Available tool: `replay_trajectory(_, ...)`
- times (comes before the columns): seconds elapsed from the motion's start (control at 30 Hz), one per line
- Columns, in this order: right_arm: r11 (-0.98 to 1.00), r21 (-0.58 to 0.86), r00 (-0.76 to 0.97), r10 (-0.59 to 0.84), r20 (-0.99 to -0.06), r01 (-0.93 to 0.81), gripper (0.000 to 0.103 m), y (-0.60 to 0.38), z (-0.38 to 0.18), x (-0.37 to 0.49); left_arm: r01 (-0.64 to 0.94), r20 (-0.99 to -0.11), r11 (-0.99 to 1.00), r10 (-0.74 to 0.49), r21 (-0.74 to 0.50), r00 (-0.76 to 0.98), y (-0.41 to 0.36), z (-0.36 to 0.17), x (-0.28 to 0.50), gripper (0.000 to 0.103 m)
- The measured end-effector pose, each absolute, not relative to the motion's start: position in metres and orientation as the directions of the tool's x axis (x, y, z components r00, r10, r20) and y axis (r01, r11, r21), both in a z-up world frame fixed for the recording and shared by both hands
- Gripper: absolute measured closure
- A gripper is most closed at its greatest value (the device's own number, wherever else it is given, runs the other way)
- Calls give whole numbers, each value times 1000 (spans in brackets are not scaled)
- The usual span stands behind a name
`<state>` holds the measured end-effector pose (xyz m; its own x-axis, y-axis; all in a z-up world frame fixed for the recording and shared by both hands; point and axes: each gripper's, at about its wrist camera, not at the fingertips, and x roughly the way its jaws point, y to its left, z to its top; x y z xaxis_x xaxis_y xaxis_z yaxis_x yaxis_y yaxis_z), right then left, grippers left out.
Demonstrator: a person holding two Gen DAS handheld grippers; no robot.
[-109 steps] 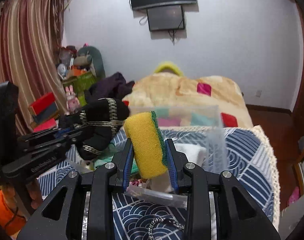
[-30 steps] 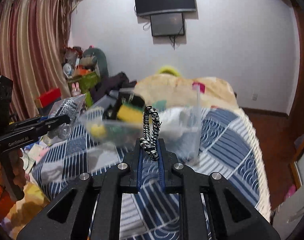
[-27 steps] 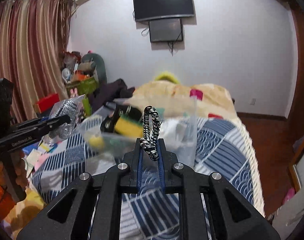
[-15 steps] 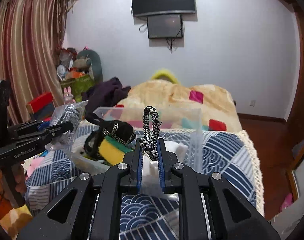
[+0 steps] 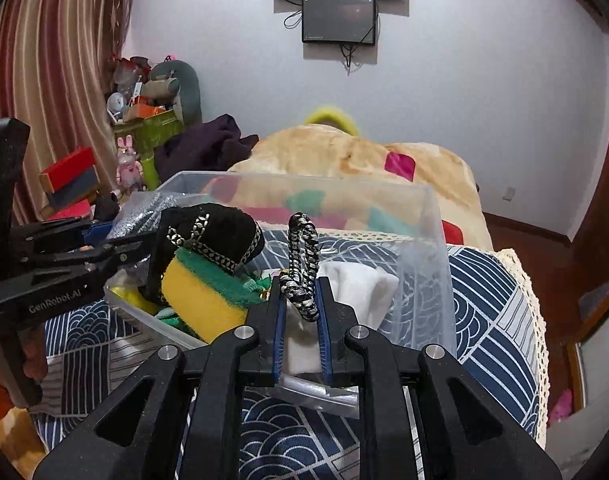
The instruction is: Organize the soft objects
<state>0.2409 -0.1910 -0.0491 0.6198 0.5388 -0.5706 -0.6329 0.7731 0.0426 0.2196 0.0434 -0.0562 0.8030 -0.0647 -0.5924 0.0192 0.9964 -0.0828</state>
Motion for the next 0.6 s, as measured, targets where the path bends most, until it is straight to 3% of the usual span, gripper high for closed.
replay_trajectory(0.13, 780, 39, 625, 528, -576, -624, 75, -194, -47, 238, 27, -600, 997, -66, -74, 797, 40, -57, 211, 59)
replay_trajectory(0.23, 795, 53, 636, 521, -569, -605, 55, -202, -43, 235, 30, -586, 997, -66, -72, 807, 37, -54, 197, 55)
replay_trajectory(0.33, 792, 84, 637, 545, -545, -605, 42, -216, -36, 228, 43, -556, 993, -97, -109, 825, 36, -47, 180, 44)
replay_trajectory(0.5, 793, 91, 665, 561, -492, -602, 37, -230, -17, 209, 61, -497, 992, -107, -107, 861, 28, -22, 152, 42)
replay_trajectory(0.6, 788, 96, 679, 578, -452, -608, 33, -239, -3, 195, 73, -434, 991, -117, -115, 893, 22, -2, 129, 34)
